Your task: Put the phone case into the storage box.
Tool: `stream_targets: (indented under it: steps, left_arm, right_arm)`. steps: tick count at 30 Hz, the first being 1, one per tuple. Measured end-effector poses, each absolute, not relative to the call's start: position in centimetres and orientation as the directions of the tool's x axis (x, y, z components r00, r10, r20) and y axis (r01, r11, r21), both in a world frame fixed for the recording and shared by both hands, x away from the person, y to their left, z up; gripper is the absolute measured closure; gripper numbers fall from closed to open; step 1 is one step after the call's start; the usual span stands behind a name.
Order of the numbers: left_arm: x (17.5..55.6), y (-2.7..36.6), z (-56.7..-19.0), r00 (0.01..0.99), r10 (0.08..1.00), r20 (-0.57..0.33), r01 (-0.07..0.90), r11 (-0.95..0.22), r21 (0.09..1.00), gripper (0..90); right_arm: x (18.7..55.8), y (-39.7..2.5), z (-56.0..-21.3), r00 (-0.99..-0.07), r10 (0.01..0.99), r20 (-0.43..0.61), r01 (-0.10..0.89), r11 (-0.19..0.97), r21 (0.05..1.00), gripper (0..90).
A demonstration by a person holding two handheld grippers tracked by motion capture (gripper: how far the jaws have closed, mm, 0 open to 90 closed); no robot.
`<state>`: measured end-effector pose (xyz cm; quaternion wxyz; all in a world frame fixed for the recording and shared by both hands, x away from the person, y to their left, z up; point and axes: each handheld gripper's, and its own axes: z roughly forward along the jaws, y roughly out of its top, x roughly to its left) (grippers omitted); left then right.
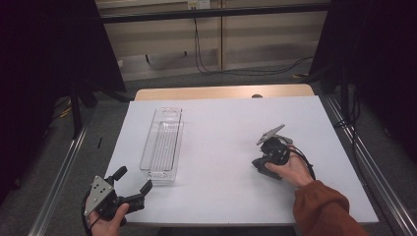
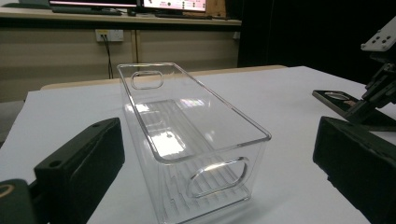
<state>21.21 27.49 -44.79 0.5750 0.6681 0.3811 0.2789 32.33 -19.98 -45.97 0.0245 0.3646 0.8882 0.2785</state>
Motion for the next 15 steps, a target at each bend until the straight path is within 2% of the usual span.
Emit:
stream_targets:
  steps: [15]
  left_arm:
    - [21.3,27.4,-44.8,0.560,0.826,-0.062,0.185,-0.051,0.981,2.2]
  right_arm:
    - [29.6,-22.8,-46.2,-0.714,0.679,0.170,0.652,0.556,0.516,90.0]
